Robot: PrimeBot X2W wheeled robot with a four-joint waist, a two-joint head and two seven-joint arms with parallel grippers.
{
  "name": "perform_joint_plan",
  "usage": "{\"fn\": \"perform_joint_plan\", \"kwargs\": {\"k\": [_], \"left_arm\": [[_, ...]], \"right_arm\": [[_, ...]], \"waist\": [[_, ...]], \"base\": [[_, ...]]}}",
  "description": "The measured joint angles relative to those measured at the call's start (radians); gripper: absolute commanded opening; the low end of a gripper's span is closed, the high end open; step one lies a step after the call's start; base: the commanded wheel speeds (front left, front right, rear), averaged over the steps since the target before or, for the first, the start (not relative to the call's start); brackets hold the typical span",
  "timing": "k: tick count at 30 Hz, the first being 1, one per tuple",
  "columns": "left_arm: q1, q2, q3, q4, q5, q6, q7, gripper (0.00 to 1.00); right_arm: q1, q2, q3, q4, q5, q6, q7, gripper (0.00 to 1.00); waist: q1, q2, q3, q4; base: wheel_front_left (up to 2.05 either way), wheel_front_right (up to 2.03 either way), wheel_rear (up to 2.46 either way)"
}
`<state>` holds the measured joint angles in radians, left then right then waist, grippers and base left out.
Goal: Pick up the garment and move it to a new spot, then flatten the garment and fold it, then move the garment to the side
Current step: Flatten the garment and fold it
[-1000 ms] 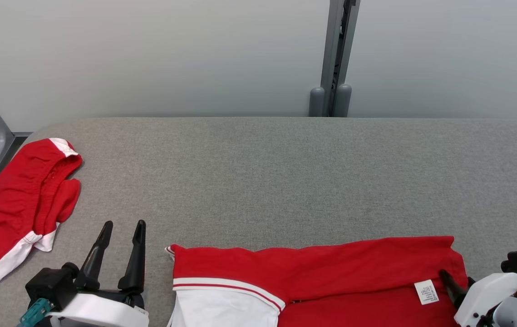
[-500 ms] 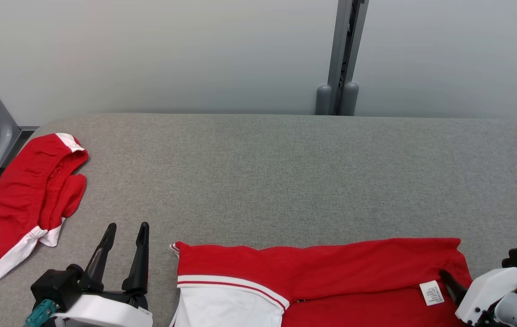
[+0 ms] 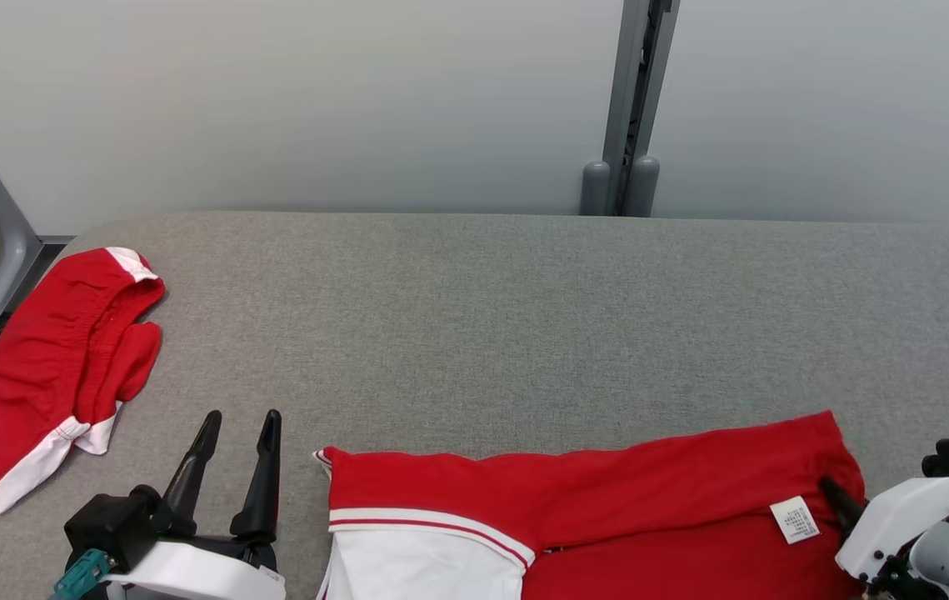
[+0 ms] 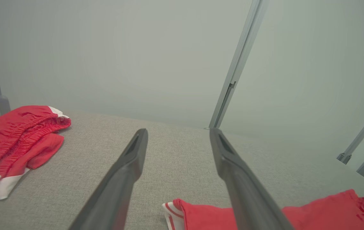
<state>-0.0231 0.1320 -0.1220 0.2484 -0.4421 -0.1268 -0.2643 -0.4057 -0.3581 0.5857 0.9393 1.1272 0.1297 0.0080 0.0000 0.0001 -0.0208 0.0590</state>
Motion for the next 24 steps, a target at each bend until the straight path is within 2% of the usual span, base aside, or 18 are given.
{"fn": "perform_joint_plan", "kwargs": {"k": [15, 20, 24], "left_arm": [[0.019, 0.007, -0.005, -0.019, 0.009, 0.000, 0.000, 1.00], [0.021, 0.005, -0.004, -0.019, 0.011, 0.000, 0.000, 1.00], [0.026, -0.001, 0.006, -0.016, 0.018, 0.000, 0.000, 1.00]], "right_arm": [[-0.046, -0.137, -0.017, -0.010, -0.018, 0.001, -0.117, 0.00], [-0.056, -0.155, -0.009, -0.029, -0.038, 0.001, -0.142, 0.00], [-0.056, -0.160, 0.004, -0.093, -0.057, 0.001, -0.163, 0.00]], "waist": [[0.0000, 0.0000, -0.020, -0.030], [0.0000, 0.0000, -0.028, -0.036], [0.0000, 0.0000, -0.034, -0.035]], "base": [[0.00, 0.00, 0.00], [0.00, 0.00, 0.00], [0.00, 0.00, 0.00]]}}
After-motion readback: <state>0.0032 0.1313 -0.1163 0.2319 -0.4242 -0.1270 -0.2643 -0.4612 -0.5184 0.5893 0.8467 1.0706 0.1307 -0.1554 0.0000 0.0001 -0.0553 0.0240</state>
